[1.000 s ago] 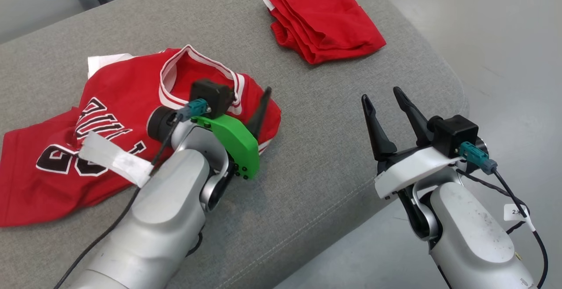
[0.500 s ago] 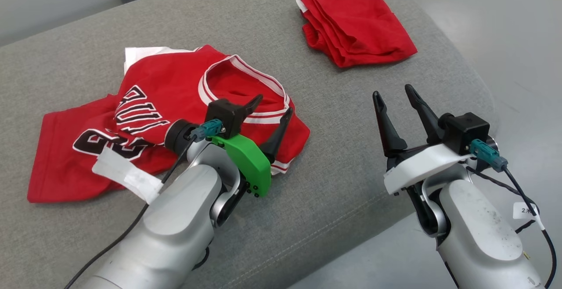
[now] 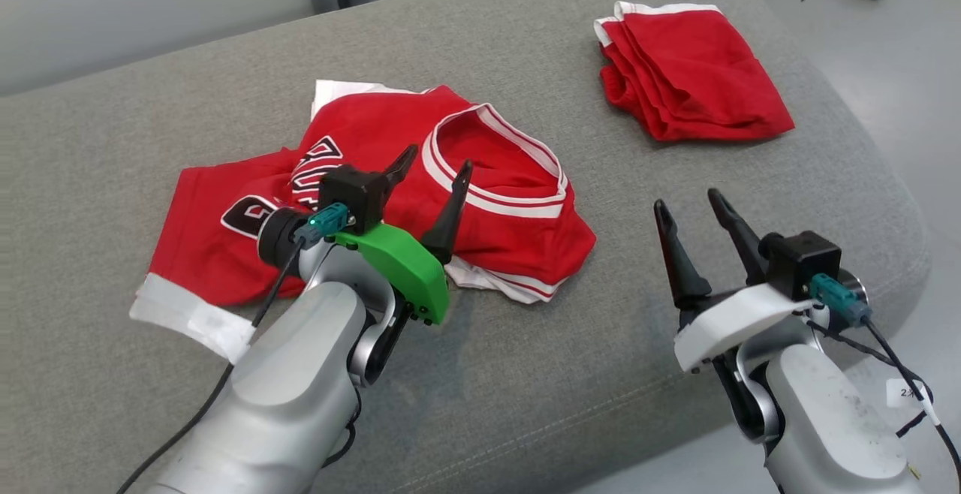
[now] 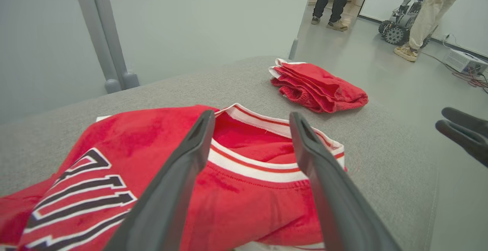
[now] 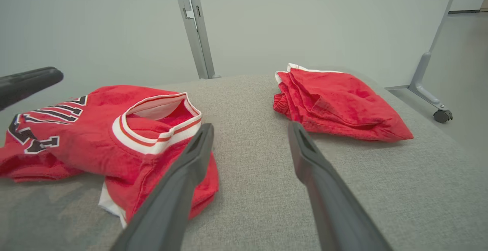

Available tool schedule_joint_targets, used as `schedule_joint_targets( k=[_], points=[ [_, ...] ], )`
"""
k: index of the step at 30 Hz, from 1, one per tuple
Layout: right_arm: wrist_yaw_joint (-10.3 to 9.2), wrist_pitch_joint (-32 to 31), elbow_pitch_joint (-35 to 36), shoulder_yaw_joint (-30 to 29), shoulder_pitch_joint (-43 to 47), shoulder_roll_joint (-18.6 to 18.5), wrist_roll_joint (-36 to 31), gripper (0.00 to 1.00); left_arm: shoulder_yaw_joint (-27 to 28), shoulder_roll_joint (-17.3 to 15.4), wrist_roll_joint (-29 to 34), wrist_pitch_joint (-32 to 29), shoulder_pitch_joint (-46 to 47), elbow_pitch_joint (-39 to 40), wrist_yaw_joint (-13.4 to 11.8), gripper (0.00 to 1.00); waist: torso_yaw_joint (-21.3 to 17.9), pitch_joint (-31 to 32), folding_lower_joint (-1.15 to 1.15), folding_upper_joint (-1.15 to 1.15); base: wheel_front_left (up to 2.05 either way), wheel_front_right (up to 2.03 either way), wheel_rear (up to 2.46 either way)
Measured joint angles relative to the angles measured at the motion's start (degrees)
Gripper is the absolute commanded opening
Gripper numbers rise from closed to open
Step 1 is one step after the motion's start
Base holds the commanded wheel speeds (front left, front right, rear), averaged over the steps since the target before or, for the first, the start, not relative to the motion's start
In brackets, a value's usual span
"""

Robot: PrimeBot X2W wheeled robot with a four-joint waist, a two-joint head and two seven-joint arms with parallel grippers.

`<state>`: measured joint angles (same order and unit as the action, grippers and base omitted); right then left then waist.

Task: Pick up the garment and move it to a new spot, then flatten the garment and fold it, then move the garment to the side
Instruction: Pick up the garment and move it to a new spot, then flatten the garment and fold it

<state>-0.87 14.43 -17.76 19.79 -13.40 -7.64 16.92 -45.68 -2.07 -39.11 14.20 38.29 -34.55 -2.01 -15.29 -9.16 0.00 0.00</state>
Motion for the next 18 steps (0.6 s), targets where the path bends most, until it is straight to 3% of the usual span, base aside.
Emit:
schedule_joint_targets(
  k=[13,18],
  points=[
    [4.43,-0.2,-4.53,7.49,5.75,1.25,-0.38,1.0,8.83,-0.21,-0.45,0.08,-8.37,5.95,-3.47,1.0,5.8,1.47,0.0,0.0,0.0,0.0,0.0],
    [4.49,-0.83,-8.06,8.16,5.63,1.58,-0.81,1.0,12.5,-0.2,0.83,0.23,-10.95,9.99,-3.64,1.0,8.42,1.58,0.0,0.0,0.0,0.0,0.0]
  ],
)
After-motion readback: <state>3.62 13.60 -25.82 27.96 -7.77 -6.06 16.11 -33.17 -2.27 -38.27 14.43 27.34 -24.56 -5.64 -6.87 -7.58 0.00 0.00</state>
